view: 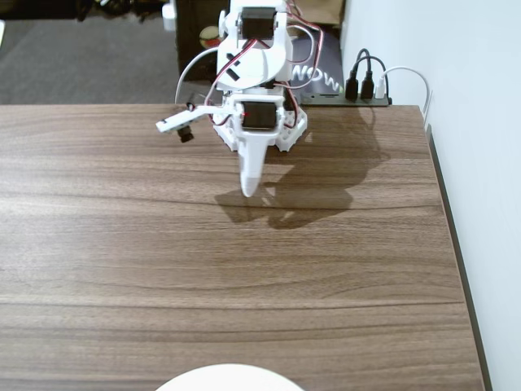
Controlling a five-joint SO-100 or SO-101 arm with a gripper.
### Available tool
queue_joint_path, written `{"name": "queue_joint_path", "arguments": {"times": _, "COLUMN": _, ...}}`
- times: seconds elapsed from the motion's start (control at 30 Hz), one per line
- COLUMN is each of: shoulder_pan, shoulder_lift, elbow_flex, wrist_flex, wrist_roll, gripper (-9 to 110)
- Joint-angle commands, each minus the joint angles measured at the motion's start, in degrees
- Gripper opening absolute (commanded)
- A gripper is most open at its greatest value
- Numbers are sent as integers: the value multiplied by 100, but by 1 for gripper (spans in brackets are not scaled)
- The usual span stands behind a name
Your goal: Grasp a lego block and put it on the plate.
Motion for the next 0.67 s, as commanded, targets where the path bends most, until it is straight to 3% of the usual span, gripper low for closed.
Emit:
{"name": "queue_joint_path", "arguments": {"times": 0.0, "shoulder_pan": 18, "shoulder_lift": 18, "elbow_flex": -97, "wrist_flex": 44, "wrist_roll": 26, "gripper": 1}}
{"name": "queue_joint_path", "arguments": {"times": 0.63, "shoulder_pan": 343, "shoulder_lift": 9, "elbow_flex": -105, "wrist_flex": 35, "wrist_roll": 325, "gripper": 1}}
